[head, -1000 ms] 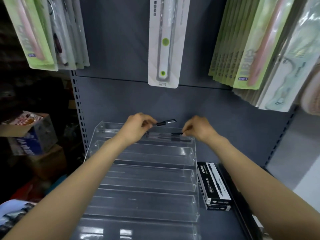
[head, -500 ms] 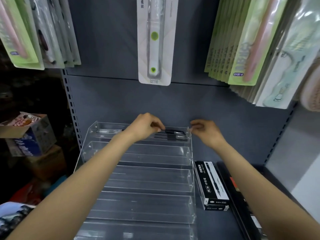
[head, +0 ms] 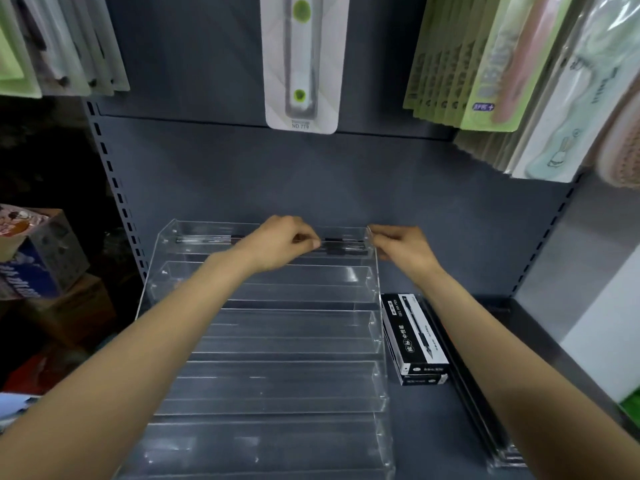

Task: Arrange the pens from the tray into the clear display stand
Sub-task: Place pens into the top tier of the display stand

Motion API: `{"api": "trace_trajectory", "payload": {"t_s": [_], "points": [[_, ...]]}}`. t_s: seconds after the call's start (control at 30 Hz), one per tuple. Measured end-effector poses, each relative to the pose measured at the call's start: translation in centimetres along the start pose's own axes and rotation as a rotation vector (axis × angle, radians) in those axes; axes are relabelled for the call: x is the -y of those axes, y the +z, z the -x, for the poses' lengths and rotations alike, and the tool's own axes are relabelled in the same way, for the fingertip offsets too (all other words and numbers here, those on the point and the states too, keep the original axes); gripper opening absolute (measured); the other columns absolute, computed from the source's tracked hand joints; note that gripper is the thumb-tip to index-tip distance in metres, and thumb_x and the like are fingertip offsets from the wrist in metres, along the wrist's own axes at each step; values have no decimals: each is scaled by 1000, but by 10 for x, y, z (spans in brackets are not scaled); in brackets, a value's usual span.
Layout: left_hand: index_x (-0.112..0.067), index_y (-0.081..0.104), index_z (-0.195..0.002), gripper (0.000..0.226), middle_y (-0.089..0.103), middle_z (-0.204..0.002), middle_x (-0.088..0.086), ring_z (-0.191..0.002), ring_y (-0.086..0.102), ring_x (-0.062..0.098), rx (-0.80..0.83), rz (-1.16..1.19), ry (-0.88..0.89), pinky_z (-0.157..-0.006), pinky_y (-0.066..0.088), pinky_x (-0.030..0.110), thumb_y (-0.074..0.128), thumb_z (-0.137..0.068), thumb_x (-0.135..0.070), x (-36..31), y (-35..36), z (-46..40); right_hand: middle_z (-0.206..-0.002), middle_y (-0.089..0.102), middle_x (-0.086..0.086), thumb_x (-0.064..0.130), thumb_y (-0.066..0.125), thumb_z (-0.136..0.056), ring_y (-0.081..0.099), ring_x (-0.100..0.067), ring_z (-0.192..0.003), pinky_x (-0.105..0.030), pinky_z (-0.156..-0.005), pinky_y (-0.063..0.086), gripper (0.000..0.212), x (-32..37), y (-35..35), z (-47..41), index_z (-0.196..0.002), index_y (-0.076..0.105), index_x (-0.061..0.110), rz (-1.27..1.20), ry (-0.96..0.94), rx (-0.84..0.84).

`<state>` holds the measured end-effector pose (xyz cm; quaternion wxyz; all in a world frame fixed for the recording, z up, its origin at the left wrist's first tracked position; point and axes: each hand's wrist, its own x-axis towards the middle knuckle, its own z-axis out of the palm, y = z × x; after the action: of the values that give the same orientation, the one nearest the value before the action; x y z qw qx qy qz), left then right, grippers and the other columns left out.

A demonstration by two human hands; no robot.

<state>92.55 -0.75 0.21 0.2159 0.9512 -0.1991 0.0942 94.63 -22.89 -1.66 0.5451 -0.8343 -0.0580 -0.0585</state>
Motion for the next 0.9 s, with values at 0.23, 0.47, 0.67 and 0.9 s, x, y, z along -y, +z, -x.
{"api": "trace_trajectory", "payload": {"t_s": [0.23,0.47,0.67,0.9], "points": [[-14,69,-104,19,63,-107,5,-99,58,20,-64,1,61,-86,40,23,57,-90,-18,3,16,-7,-111,68,-2,17,63,-88,63,-12,-106,-29,-102,46,31,7,12,23,-119,64,12,0,-20,-100],[-17,63,-110,22,60,-102,-2,-92,58,10,-348,241,40,-87,44,24,61,-88,-18,-7,-2,41,-112,64,-4,2,49,-88,56,-8,-92,-4,-77,35,30,36,26,75,-113,65,10,238,-156,-209],[-15,65,-99,12,64,-90,-5,-84,58,10,-487,302,-129,-72,42,9,57,-91,-17,-15,-12,139,-101,68,-1,2,52,-88,60,-10,-90,-12,-81,45,26,55,69,136,-107,67,11,153,-215,-15],[-11,63,-93,11,58,-86,3,-77,57,19,-409,21,-380,-69,40,27,56,-92,-20,30,-10,287,-103,71,-6,0,52,-85,64,-16,-96,-21,-86,46,26,67,176,221,-102,70,9,149,-270,296]]}}
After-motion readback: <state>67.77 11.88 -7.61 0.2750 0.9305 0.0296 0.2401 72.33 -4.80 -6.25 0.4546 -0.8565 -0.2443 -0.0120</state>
